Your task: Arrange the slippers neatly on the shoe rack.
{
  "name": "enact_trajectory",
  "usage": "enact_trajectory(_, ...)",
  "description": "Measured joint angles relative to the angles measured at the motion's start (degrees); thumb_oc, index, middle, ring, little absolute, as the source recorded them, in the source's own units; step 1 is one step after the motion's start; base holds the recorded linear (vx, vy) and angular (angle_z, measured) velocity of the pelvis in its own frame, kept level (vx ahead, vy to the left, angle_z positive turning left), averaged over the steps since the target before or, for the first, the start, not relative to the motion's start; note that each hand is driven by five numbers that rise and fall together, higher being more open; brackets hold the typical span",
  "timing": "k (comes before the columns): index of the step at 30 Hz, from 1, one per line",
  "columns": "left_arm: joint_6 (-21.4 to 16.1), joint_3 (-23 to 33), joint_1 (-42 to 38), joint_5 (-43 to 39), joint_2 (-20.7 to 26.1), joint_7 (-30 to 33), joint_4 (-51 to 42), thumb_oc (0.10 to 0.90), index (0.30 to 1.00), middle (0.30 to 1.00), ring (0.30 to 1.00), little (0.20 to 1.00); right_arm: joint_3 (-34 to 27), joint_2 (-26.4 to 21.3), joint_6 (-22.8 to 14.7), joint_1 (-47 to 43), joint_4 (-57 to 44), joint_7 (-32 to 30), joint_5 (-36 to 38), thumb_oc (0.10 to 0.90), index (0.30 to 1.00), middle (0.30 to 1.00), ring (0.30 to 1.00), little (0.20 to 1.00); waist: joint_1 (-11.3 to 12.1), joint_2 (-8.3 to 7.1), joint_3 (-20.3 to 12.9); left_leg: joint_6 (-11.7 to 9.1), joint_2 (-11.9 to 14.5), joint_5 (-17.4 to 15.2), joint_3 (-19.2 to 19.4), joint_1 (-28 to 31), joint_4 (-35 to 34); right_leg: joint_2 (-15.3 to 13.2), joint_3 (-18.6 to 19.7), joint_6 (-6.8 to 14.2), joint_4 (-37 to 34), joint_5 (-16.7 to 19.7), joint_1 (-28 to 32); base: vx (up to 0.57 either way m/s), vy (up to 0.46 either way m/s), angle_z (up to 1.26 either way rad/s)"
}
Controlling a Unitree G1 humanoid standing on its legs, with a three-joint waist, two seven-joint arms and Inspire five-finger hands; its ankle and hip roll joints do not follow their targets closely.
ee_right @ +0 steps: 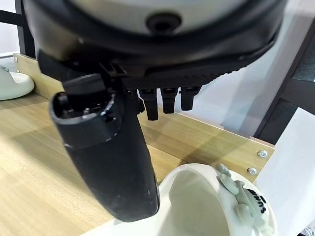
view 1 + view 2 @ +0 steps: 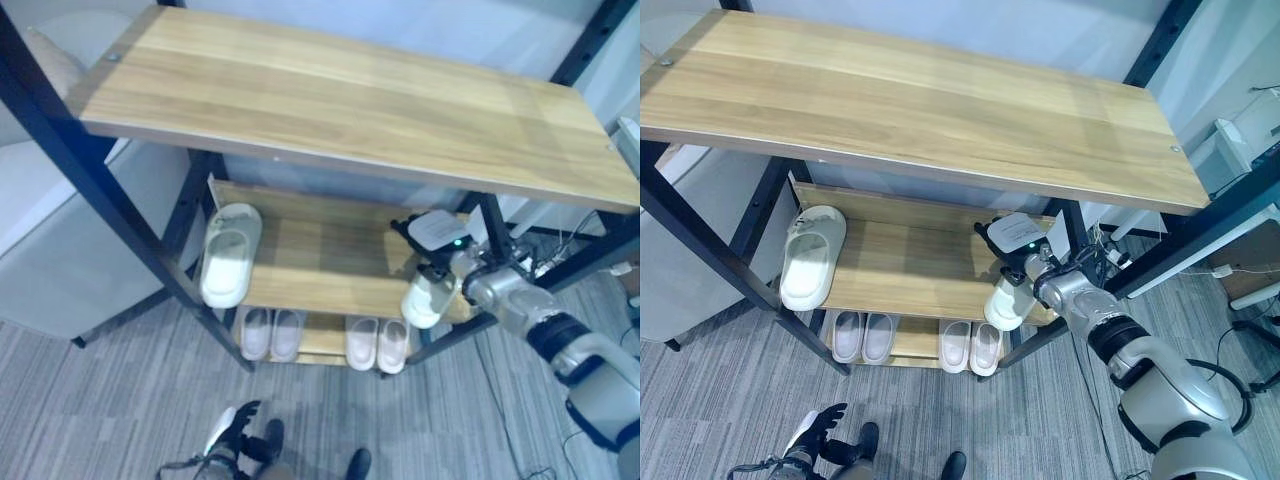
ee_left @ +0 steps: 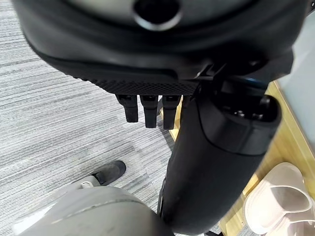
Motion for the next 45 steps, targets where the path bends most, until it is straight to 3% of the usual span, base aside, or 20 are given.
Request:
enact_trajectory(10,0.3,0.0,-0.6,0.0,-0.1,-0.1,0.4,0.8,0.9,0.9,0.9,0.9,0.0,-0.4,0.3,-2.2,0.4,0.3,0.1,0.8,0.9,0.9,0.9,0.9,0.0,-0.07,0.0,0.1,-0.1,-0.1,0.0,-0.7,0.0,-0.2,-0.1,0.1,0.0,0.0,-0.6,0.0,0.0,0.0)
enact_trajectory(16,0.4,-0.1,-0.9,0.0,-0.2,-0.2,0.4,0.8,0.9,0.9,0.9,0.9,-0.4,-3.7,0.7,-2.2,-3.9,0.4,0.1,0.8,0.9,0.9,0.9,0.9,0.0,-0.05,0.1,0.2,-0.3,0.0,-0.2,-1.0,0.0,-0.5,-0.4,0.1,0.0,0.0,-0.9,0.0,0.005,0.02)
enact_trajectory(26,1.4,0.0,-0.8,0.1,-0.2,-1.2,0.4,0.8,0.9,0.9,0.9,0.9,-6.8,-9.0,2.0,-1.9,-11.4,1.0,0.1,0.8,0.9,0.9,0.9,0.9,-2.1,0.02,0.1,0.3,-0.5,-0.1,0.1,0.0,0.0,-0.6,0.0,0.1,0.0,0.1,0.0,0.0,0.001,-0.01)
enact_trajectory(40,1.5,0.0,-0.9,0.1,-0.2,-1.4,0.4,0.8,0.9,0.9,0.9,0.9,-7.8,-8.9,2.0,2.0,-11.6,3.5,0.1,0.8,0.9,0.9,0.9,0.9,-2.2,-0.05,0.1,0.5,-0.9,-0.2,0.2,0.1,0.0,-0.8,0.3,0.3,0.0,0.2,-0.1,0.0,0.0,0.0)
enact_trajectory(45,1.5,0.1,-1.1,0.0,0.1,-1.4,0.4,0.8,0.9,0.9,0.9,0.9,-9.1,-6.5,2.2,3.8,-11.0,3.5,0.3,0.8,0.9,0.9,0.9,0.9,-1.8,-0.55,0.7,0.6,-1.0,-0.2,0.2,0.2,0.0,-0.9,0.4,0.3,0.0,0.3,-0.1,0.0,0.0,0.0)
